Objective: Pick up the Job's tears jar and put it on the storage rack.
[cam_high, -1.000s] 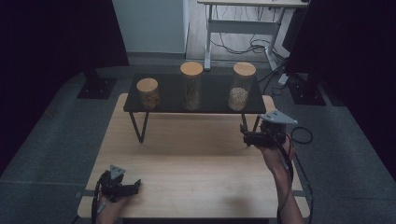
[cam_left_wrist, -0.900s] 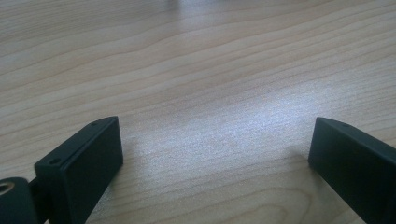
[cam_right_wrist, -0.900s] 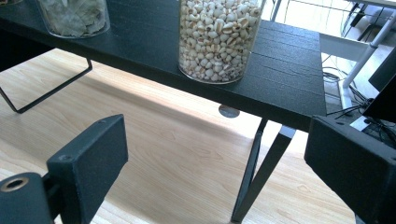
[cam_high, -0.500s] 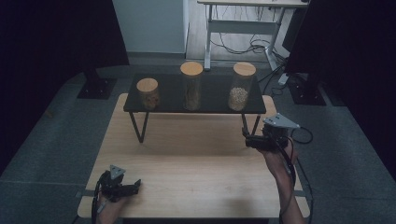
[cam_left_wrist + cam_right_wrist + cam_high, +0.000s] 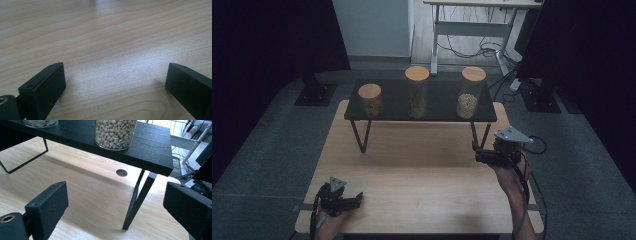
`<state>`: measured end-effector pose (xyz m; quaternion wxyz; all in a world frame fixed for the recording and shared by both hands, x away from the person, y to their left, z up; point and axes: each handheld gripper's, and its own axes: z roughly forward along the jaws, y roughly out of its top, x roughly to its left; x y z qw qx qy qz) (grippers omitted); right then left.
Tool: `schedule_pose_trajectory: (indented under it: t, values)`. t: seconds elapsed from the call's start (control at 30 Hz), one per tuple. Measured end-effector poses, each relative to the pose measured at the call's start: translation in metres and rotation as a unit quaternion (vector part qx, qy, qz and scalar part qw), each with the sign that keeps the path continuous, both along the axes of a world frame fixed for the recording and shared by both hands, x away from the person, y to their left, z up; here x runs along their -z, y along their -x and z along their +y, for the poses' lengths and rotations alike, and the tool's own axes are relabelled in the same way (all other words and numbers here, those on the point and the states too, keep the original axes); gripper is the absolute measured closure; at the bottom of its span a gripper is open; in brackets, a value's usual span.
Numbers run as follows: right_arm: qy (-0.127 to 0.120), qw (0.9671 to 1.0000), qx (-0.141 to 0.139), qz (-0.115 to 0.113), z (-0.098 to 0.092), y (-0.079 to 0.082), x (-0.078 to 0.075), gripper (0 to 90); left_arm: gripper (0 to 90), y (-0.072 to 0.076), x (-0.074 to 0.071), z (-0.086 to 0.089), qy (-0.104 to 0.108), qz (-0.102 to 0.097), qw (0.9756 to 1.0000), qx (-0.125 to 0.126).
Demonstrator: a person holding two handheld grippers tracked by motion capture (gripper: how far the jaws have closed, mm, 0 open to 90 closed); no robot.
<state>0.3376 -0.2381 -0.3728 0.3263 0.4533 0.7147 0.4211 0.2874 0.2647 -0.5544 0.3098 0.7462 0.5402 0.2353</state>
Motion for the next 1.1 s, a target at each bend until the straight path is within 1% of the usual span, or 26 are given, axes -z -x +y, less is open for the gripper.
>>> schedule_pose_trajectory:
  t: [0.23,1.1]
  values:
    - [0.004,1.0,0.001,0.001,-0.001,0.003,0.004,5.3,2.6,0.0,0.0,0.0,0.0,0.0,1.0,0.0]
    - [0.005,0.9999,0.006,0.007,-0.005,0.016,0.023,5.2,2.6,0.0,0.0,0.0,0.0,0.0,1.0,0.0]
